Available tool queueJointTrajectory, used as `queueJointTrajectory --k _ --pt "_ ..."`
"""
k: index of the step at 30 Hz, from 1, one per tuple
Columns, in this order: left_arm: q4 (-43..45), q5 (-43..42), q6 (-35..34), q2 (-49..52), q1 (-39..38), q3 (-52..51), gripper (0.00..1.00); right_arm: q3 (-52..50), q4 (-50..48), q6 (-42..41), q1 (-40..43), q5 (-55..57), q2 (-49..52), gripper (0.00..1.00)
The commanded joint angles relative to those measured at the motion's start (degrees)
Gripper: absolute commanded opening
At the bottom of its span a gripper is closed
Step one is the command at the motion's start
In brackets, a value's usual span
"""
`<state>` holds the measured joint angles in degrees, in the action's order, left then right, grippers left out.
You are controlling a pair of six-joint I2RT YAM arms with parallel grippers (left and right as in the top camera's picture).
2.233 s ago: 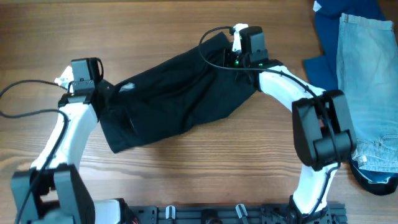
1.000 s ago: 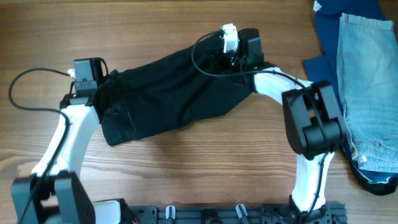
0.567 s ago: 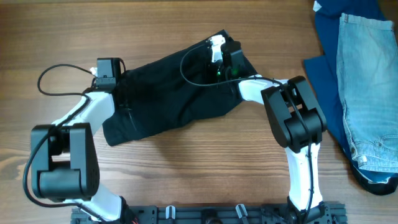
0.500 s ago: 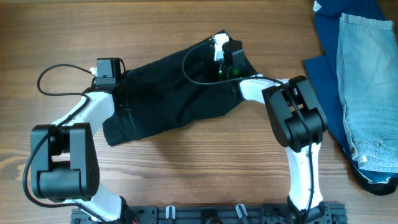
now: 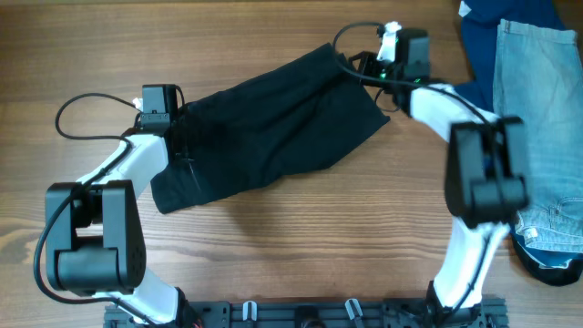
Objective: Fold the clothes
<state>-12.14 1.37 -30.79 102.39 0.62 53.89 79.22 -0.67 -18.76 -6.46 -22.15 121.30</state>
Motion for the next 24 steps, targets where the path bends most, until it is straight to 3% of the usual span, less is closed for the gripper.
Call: queueJointTrajectory --k 1,5,8,15,20,24 --pt "-0.48 -0.28 0.37 1.14 -0.15 -0.33 1.00 1.46 10.75 2.99 -1.22 -9.38 -13.51 0.44" --pt "-0.46 -0.28 0.37 1.14 0.37 -0.33 1.00 1.42 33.46 6.82 -2.32 -12.22 -18.88 0.41" --pt "-0.46 -0.31 0.37 1.14 1.29 -0.33 1.00 -1.49 42.40 7.43 -2.36 -11.39 -18.53 0.31" --pt "-0.70 -0.74 0.35 1.14 2.01 -0.33 1.00 -15.26 34.21 5.03 -3.72 -10.12 -18.49 0.32" --pt "-0.70 -0.74 0.37 1.14 2.01 -0.33 1.00 -18.82 27.58 1.46 -3.98 0.39 -16.35 0.40" --pt "-0.92 -0.74 0.35 1.14 2.01 -0.33 1.00 -18.82 22.93 -1.40 -3.80 3.85 -11.04 0.40"
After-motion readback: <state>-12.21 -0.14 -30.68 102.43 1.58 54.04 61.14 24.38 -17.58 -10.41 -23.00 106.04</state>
